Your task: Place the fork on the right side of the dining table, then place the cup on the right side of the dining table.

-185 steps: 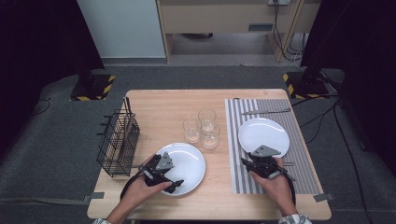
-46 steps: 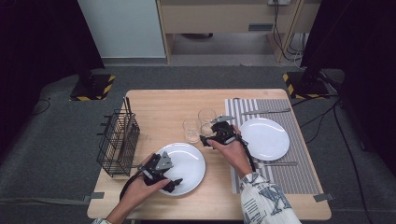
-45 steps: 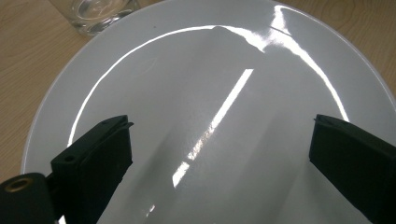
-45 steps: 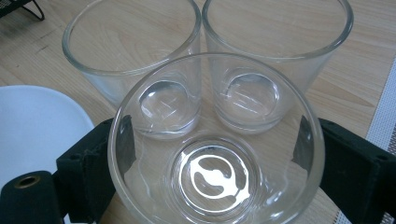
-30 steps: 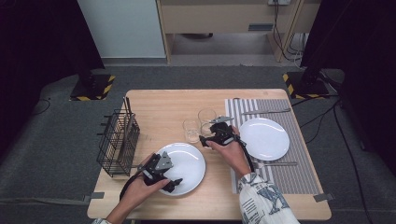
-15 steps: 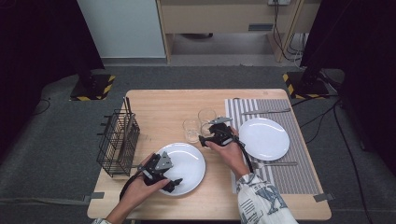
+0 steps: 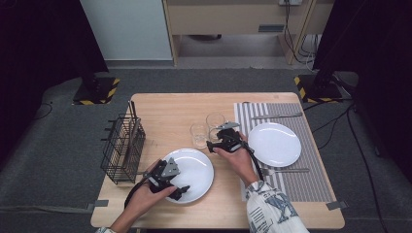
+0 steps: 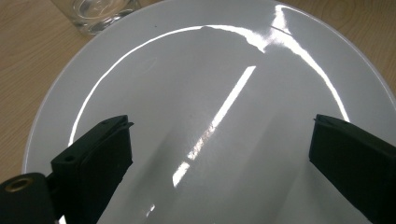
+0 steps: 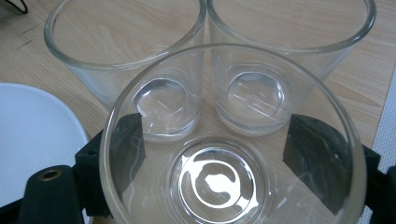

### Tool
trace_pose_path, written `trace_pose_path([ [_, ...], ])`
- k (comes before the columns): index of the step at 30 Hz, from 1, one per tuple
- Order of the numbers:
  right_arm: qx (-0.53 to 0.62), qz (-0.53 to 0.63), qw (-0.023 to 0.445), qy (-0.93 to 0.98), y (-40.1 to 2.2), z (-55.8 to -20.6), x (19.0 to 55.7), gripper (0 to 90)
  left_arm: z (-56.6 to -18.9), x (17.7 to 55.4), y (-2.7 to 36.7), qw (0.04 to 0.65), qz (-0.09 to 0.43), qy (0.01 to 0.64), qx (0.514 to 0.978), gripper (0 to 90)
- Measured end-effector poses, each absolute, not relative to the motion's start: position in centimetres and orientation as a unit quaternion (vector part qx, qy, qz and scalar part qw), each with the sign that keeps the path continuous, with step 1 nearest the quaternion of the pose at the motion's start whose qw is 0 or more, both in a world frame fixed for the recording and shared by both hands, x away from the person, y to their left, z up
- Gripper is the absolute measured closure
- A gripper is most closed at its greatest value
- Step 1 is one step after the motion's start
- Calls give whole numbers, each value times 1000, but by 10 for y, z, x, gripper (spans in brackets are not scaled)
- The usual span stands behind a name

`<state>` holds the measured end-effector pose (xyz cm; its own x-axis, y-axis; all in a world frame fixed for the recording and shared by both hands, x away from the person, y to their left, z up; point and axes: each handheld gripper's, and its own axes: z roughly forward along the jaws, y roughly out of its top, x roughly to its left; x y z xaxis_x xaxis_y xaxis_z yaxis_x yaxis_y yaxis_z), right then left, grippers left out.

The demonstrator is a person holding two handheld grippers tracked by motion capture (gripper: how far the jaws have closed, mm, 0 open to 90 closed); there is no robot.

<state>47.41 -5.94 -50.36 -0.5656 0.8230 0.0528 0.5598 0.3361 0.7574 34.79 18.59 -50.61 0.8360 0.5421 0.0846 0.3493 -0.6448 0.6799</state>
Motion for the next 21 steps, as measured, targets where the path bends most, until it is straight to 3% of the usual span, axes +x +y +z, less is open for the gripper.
trace_pose_path([
  [21,431,378,176,800,-59,-503,473,191,-506,347,187,340,144,250,895,50],
])
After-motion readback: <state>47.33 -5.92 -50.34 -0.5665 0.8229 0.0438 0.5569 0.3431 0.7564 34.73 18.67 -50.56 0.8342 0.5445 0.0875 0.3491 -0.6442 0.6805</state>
